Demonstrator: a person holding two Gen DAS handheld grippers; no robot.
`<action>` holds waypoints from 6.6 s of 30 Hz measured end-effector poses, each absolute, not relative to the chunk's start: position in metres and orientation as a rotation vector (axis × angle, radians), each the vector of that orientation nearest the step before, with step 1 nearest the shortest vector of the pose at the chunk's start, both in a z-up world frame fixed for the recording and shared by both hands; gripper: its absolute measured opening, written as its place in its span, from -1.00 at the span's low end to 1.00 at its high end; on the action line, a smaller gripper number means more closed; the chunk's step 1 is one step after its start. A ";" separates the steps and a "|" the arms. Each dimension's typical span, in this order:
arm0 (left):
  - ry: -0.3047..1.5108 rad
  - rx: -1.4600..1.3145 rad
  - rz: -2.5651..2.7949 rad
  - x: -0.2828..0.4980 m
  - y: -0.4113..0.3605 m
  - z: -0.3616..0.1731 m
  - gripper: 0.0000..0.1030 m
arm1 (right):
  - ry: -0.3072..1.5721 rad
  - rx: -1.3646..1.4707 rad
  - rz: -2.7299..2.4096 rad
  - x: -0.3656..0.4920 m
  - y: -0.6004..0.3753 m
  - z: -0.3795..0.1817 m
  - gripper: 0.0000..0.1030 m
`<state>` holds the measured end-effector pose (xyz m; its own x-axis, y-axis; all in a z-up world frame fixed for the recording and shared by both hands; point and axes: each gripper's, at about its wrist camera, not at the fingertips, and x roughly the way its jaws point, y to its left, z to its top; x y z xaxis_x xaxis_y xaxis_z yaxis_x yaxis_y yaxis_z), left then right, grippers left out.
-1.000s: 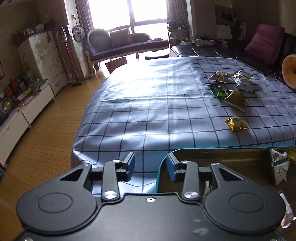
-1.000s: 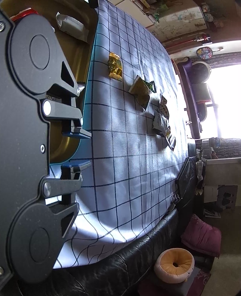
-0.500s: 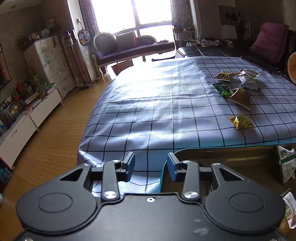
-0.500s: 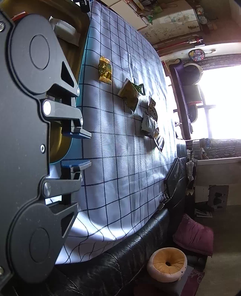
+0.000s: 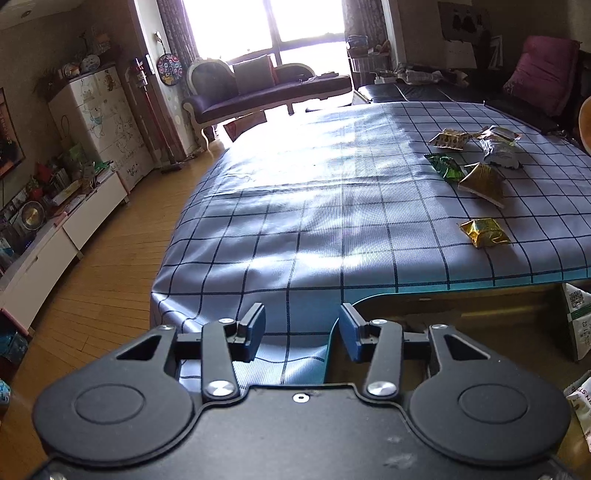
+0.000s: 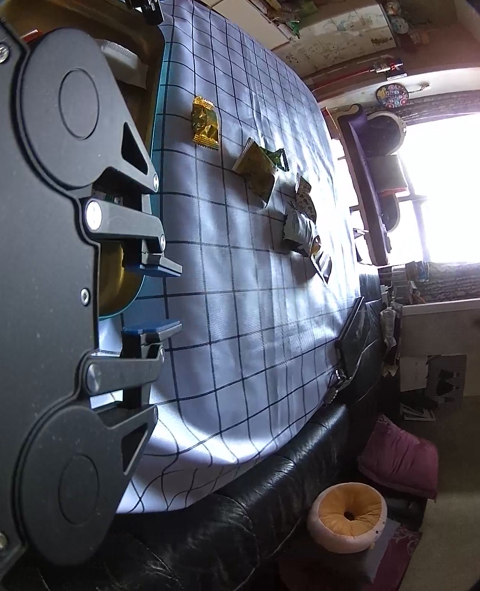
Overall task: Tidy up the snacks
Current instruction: 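Move both open tools toward the remaining snack pile, then grasp the green wrapped candy with the left tool while the right tool grasps the yellow-green bag, then carry the green candy with left tool while right carries yellow-green bag over the tray, then open the left tool to drop the green candy while the right tool releases the yellow-green bag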
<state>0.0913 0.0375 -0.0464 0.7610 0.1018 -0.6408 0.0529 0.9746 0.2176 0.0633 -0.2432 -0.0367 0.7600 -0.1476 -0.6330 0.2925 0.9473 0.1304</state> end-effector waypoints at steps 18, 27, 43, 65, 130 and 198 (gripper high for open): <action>0.924 0.149 -0.130 0.150 0.025 0.002 -0.11 | 0.899 0.321 -0.143 0.096 -0.273 -0.021 -0.29; 0.997 0.159 -0.188 0.208 -0.010 0.005 -0.11 | 0.990 0.361 -0.029 0.138 -0.276 -0.018 -0.28; 1.007 0.077 -0.265 0.290 -0.064 -0.013 -0.11 | 0.961 0.372 0.038 0.200 -0.260 -0.029 -0.21; 1.018 0.050 -0.274 0.340 -0.093 -0.030 -0.41 | 0.895 0.303 0.057 0.206 -0.231 -0.028 -0.21; 0.961 0.059 -0.265 0.114 0.028 0.034 -0.44 | 0.772 0.256 0.014 0.085 -0.193 0.020 -0.18; 0.999 0.060 -0.282 0.000 0.048 -0.004 -0.42 | 0.702 0.250 -0.113 -0.051 -0.166 -0.003 -0.16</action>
<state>0.0000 0.0483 -0.0044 0.5076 -0.2066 -0.8364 0.2614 0.9620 -0.0790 -0.0509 -0.1659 -0.0026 0.7589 -0.0190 -0.6509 0.1865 0.9640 0.1894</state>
